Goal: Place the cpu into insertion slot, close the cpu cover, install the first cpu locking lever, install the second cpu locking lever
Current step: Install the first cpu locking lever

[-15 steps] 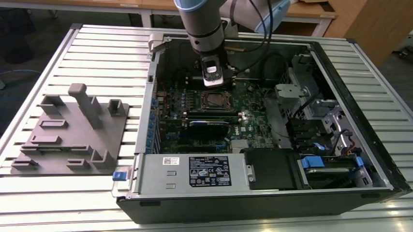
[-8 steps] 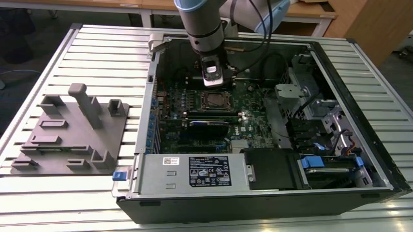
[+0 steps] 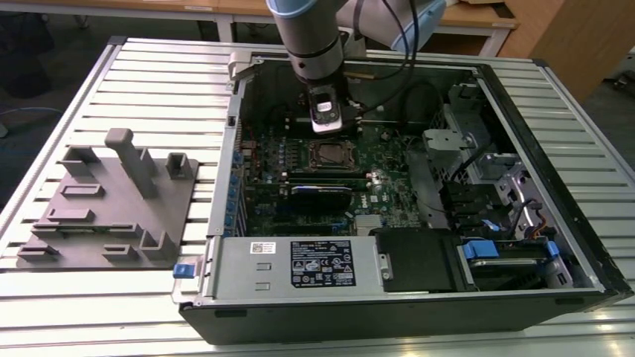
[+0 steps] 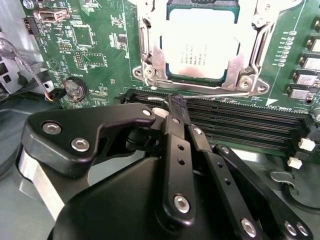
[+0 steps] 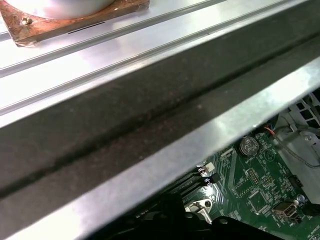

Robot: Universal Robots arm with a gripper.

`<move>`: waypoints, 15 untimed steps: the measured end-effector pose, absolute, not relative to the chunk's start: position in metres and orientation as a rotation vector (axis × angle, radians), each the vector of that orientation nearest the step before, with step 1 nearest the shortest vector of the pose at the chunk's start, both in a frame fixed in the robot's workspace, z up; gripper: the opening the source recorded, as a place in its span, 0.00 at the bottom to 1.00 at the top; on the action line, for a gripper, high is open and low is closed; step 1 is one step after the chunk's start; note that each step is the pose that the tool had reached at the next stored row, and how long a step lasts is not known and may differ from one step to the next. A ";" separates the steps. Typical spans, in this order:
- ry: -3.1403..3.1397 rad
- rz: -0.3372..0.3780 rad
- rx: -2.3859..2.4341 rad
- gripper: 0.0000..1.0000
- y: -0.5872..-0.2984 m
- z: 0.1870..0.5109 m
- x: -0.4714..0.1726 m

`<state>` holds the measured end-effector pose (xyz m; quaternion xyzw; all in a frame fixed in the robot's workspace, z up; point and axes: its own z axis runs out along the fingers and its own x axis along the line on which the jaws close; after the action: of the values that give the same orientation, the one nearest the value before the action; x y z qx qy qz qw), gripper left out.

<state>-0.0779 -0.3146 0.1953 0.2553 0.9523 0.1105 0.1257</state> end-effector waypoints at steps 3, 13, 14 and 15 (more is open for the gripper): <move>2.774 0.322 0.743 0.11 -0.315 0.195 -0.078; 2.774 0.322 0.744 0.11 -0.313 0.195 -0.078; 2.774 0.322 0.744 0.11 -0.313 0.194 -0.078; 2.774 0.322 0.744 0.11 -0.313 0.194 -0.078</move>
<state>-0.0784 -0.3133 0.1942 0.2553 0.9523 0.1104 0.1256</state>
